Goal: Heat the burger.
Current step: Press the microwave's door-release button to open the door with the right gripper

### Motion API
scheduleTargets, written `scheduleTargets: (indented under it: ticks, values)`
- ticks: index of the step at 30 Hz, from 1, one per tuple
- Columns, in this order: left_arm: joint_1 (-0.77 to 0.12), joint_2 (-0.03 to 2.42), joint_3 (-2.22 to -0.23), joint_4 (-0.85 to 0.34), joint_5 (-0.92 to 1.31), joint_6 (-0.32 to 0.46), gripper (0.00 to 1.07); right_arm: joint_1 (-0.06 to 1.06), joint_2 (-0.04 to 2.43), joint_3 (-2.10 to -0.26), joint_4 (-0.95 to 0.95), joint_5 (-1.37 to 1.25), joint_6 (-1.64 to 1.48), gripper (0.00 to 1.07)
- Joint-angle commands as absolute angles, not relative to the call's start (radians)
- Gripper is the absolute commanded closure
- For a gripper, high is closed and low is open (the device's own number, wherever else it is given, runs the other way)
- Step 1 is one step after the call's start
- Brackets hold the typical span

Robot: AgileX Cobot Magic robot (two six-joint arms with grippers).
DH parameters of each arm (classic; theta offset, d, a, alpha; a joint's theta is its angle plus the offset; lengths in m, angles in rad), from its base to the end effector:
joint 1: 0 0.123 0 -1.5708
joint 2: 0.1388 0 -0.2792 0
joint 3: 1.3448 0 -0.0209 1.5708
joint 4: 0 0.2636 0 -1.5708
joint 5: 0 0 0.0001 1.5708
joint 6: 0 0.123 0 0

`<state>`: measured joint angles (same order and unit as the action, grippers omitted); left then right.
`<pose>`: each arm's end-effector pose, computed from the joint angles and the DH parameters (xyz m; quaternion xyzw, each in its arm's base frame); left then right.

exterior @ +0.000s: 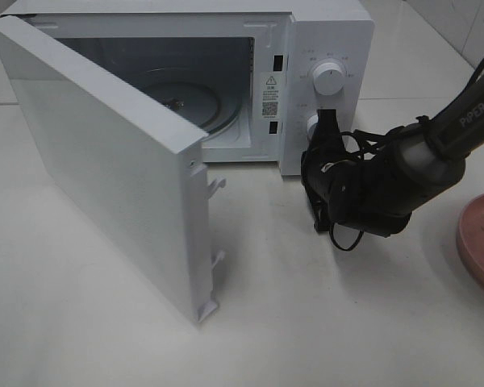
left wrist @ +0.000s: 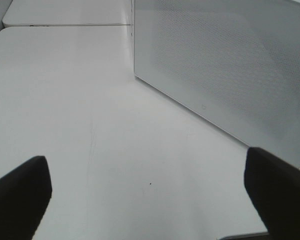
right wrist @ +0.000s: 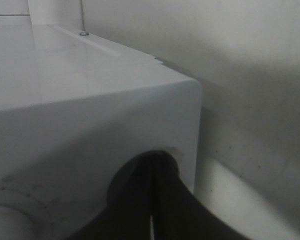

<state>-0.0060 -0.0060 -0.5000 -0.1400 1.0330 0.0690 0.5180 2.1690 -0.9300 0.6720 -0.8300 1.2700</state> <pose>0.0407 -0.0150 0.2731 0.0335 0.8416 -0.0530 0.5365 0.3864 0.1552 0.0504 0.5815 0.5939 0.3882 0.3982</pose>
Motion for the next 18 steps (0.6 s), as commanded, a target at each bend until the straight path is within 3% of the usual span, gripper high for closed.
scheduleTargets:
  ticks: [1,18]
  values:
    - [-0.01,-0.027,-0.496,-0.143,1.028,0.064,0.07,0.469,2.141,-0.987,0.587,-0.992,1.269,1.07]
    - [-0.01,-0.027,-0.496,-0.143,1.028,0.064,0.07,0.514,2.093,-0.912,0.612,-0.829,1.296,1.07]
